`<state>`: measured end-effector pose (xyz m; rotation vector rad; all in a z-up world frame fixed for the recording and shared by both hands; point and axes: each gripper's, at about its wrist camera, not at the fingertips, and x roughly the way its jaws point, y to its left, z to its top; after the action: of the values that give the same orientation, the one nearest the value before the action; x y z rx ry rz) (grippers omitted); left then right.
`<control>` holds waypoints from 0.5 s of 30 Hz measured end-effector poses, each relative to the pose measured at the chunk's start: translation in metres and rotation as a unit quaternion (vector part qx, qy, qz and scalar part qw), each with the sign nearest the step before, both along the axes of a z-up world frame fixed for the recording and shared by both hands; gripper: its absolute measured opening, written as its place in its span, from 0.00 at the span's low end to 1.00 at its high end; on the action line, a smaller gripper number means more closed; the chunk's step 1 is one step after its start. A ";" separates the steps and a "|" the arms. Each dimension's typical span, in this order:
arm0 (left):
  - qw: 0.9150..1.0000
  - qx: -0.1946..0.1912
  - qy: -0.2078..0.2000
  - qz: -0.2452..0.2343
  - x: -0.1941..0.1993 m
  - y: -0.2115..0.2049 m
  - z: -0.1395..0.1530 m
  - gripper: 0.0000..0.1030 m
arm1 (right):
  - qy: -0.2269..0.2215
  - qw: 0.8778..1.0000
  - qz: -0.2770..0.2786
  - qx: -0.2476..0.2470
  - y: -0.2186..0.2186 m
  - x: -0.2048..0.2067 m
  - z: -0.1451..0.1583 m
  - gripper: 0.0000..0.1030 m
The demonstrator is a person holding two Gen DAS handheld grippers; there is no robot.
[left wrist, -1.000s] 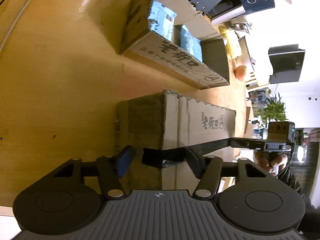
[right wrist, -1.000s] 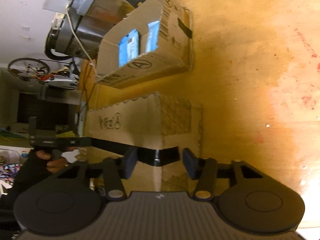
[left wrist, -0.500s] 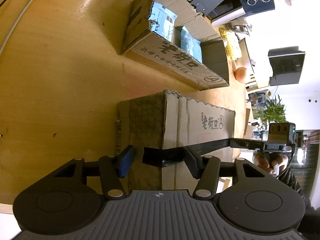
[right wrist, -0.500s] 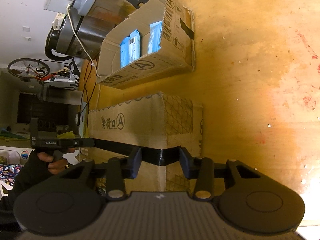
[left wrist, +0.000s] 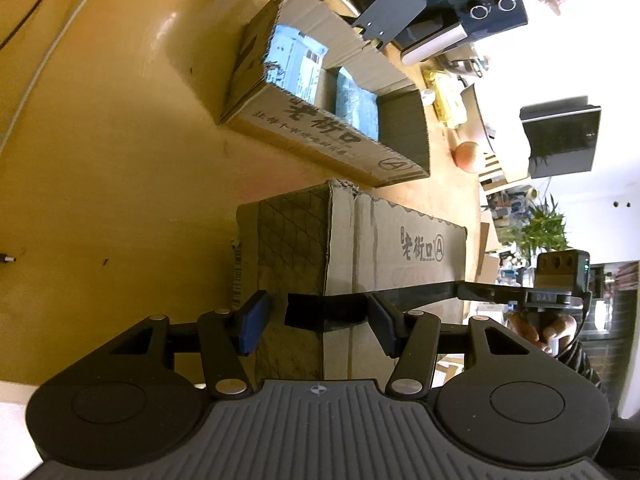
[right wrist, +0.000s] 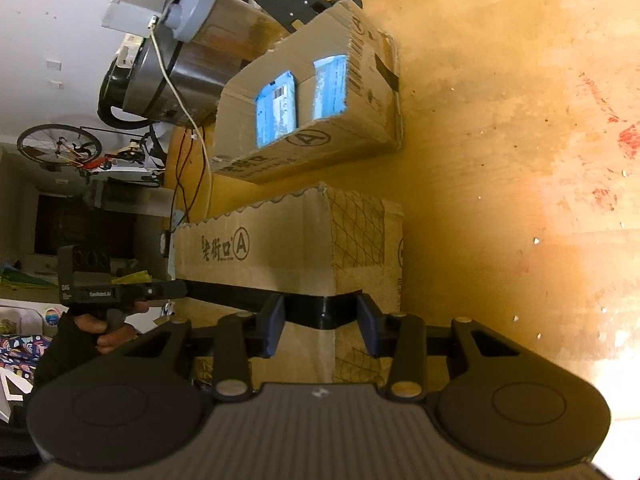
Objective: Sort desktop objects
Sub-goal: 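Lift the taped box with both grippers and carry it over the open box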
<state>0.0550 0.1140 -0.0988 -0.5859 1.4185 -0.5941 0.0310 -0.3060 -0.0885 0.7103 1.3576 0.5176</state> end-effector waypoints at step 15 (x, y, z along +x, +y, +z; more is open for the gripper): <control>1.000 0.013 0.004 0.002 -0.017 -0.006 0.046 0.51 | 0.014 1.000 -0.007 -0.018 0.004 -0.016 0.054 0.34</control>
<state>0.0383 0.1080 -0.0529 -0.5699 1.4303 -0.5699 0.0146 -0.3021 -0.0350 0.6993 1.3850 0.4722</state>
